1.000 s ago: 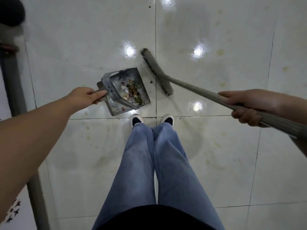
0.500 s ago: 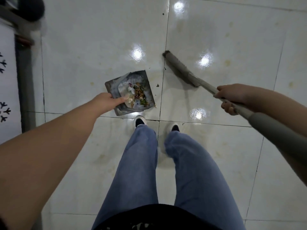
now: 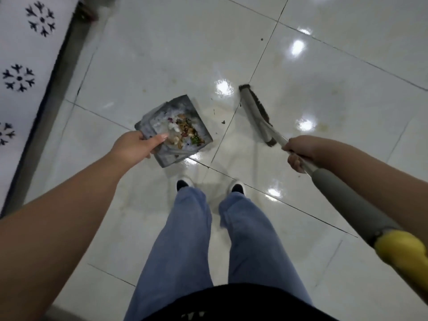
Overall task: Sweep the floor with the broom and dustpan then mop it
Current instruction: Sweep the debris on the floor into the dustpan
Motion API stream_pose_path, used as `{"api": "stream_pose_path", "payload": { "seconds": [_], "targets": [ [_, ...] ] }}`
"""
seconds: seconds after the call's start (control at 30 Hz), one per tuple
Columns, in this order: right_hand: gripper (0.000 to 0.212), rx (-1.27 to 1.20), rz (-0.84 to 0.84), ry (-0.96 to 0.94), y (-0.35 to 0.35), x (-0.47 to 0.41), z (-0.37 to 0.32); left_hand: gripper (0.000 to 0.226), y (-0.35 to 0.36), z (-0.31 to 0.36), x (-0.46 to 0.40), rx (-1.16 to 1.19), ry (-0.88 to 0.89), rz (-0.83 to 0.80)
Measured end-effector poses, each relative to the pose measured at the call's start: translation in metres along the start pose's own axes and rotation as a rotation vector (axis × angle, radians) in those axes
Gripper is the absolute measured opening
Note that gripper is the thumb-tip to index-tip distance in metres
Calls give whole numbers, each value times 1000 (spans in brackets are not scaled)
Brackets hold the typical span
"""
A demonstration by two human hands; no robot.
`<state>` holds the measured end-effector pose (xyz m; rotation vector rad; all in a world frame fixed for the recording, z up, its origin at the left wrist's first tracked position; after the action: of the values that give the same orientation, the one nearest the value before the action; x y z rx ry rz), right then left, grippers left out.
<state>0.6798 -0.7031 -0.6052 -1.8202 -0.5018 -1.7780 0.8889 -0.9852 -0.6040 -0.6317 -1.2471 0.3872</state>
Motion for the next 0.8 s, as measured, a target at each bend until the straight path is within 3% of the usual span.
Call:
{"api": "stream_pose_path", "payload": {
  "seconds": [0.1,0.5,0.67,0.8],
  "targets": [
    [33,111,9,-35,3,0,3,41,24,-22,16,202,-109,63],
    [27,175,57,-89,45,-16,33,52,138,-116,45,376,-357,92],
    [32,236,79,-108,53,-16,53,54,156,-128,59,500,-364,3],
    [32,293,88,-122,46,-12,75,56,164,-127,69,451,-340,9]
  ]
}}
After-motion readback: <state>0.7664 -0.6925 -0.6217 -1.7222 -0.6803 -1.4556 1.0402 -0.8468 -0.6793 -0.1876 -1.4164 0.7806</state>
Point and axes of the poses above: each hand's wrist, its own x-axis away from the middle knuckle, its own y-axis out of the palm, z = x × y, the point moved 3 cm from there along -x, towards the middle knuckle, and after that the axes turned 12 degrees about -x, right-handed, at the moved point
